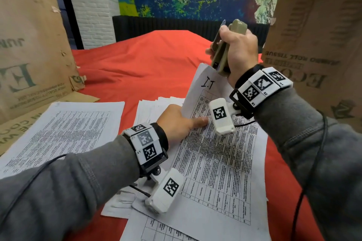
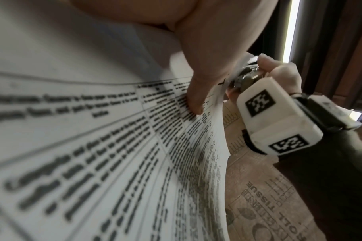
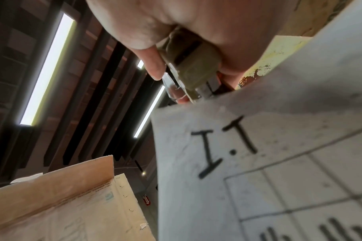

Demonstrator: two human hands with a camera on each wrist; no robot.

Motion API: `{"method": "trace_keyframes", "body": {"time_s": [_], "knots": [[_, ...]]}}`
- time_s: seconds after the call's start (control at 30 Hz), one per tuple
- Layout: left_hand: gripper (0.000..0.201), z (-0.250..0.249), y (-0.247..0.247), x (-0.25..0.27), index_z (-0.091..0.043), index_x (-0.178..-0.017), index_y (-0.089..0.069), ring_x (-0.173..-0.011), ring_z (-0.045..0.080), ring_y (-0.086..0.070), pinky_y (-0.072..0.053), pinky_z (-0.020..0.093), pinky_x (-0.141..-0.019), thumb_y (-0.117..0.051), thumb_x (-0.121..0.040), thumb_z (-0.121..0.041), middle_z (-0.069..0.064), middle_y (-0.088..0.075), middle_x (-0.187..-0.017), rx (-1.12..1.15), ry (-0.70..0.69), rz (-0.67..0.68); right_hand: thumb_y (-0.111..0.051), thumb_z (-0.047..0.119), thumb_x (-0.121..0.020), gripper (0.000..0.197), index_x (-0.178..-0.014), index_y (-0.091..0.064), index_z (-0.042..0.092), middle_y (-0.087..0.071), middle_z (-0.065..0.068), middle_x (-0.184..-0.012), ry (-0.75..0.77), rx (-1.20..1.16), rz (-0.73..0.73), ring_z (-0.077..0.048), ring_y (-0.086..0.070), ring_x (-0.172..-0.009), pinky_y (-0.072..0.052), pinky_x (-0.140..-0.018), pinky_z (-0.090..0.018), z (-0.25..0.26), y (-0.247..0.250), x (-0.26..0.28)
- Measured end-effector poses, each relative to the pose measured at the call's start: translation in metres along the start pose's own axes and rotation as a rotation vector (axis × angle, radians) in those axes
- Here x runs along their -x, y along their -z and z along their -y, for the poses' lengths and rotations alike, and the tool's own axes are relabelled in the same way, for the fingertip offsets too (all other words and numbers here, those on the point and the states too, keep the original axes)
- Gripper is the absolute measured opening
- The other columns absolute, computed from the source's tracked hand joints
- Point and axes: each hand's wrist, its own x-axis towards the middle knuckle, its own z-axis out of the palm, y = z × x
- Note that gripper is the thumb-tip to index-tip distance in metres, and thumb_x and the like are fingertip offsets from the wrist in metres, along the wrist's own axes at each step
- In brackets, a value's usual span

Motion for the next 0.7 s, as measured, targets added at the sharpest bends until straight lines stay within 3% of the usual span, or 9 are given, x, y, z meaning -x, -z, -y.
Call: {"method": "trace_keyframes", "body": {"time_s": [0.07,0.13,0.2,0.27,0.3,0.37,0.47,0.6,0.7], "knots": [[0.022,0.001,0.002,-0.001,-0.013,-0.091,-0.077,-0.062,0.008,-0.075,-0.054,0.019,-0.062,-0.084,-0.086,-0.034,-0.003,-0.078,-0.074,0.028,0.014,0.003,-0.067,0.024,-0.09,0.018,-0.099,-0.056,0.013,-0.066,-0.015,-0.079,-0.006,0.008,-0.008,-0.036,-0.075,-0.07,-0.056,-0.061,-0.039,-0.002,0.005,-0.001],[0.024,0.001,0.002,-0.002,-0.014,-0.102,-0.079,-0.079,0.019,-0.08,-0.062,0.035,-0.082,-0.084,-0.086,-0.032,0.002,-0.082,-0.088,0.039,0.024,0.009,-0.067,0.022,-0.091,0.017,-0.099,-0.056,0.012,-0.065,-0.018,-0.081,-0.018,0.01,-0.019,-0.036,-0.073,-0.069,-0.056,-0.061,-0.04,-0.005,0.009,-0.001],[0.025,0.0,0.002,-0.001,-0.014,-0.106,-0.079,-0.083,0.022,-0.08,-0.063,0.042,-0.088,-0.084,-0.087,-0.03,0.003,-0.082,-0.092,0.039,0.017,0.013,-0.067,0.02,-0.094,0.015,-0.098,-0.056,0.01,-0.066,-0.019,-0.08,-0.028,0.004,-0.024,-0.037,-0.073,-0.069,-0.058,-0.063,-0.041,-0.006,0.011,0.0],[0.025,0.0,0.0,-0.002,-0.013,-0.104,-0.079,-0.08,0.02,-0.08,-0.064,0.038,-0.082,-0.084,-0.087,-0.031,0.004,-0.081,-0.089,0.021,0.018,0.008,-0.067,0.019,-0.094,0.015,-0.096,-0.057,0.008,-0.066,-0.018,-0.075,-0.028,0.004,-0.007,-0.037,-0.072,-0.066,-0.059,-0.066,-0.046,-0.006,0.01,0.002],[0.027,-0.001,-0.002,-0.002,-0.012,-0.101,-0.078,-0.072,0.016,-0.078,-0.062,0.031,-0.073,-0.084,-0.086,-0.034,0.002,-0.08,-0.084,-0.003,0.021,-0.003,-0.067,0.019,-0.094,0.015,-0.095,-0.058,0.007,-0.065,-0.018,-0.074,-0.026,0.004,0.001,-0.036,-0.071,-0.063,-0.061,-0.068,-0.049,-0.005,0.007,0.004],[0.038,-0.001,-0.005,-0.003,-0.007,-0.092,-0.074,-0.049,0.009,-0.063,-0.047,0.021,-0.054,-0.085,-0.083,-0.042,-0.003,-0.069,-0.067,-0.062,0.031,-0.036,-0.067,0.019,-0.095,0.017,-0.096,-0.06,0.003,-0.065,-0.016,-0.069,-0.021,-0.002,0.008,-0.034,-0.069,-0.057,-0.062,-0.069,-0.055,-0.003,0.001,0.006],[0.051,0.0,-0.011,-0.004,0.002,-0.084,-0.066,-0.055,0.017,-0.044,-0.032,0.028,-0.057,-0.086,-0.081,-0.044,0.005,-0.051,-0.067,-0.084,0.041,-0.048,-0.068,0.021,-0.095,0.021,-0.091,-0.061,0.001,-0.063,-0.015,-0.061,-0.017,0.004,-0.001,-0.032,-0.067,-0.051,-0.062,-0.058,-0.05,0.002,-0.009,0.01],[0.046,0.0,-0.013,-0.004,0.004,-0.084,-0.064,-0.062,0.02,-0.043,-0.032,0.032,-0.059,-0.086,-0.082,-0.037,0.009,-0.048,-0.069,-0.065,0.016,-0.076,-0.069,0.027,-0.094,0.028,-0.084,-0.064,0.001,-0.065,-0.015,-0.063,-0.035,0.031,-0.05,-0.029,-0.068,-0.051,-0.058,-0.049,-0.04,0.005,-0.014,0.013],[0.041,0.002,-0.014,-0.005,-0.003,-0.077,-0.059,-0.061,0.021,-0.042,-0.031,0.033,-0.059,-0.085,-0.083,-0.034,0.008,-0.047,-0.067,-0.072,0.01,-0.083,-0.069,0.029,-0.094,0.032,-0.084,-0.065,-0.001,-0.066,-0.015,-0.063,-0.047,0.029,-0.089,-0.028,-0.067,-0.05,-0.057,-0.048,-0.038,0.008,-0.016,0.014]]}}
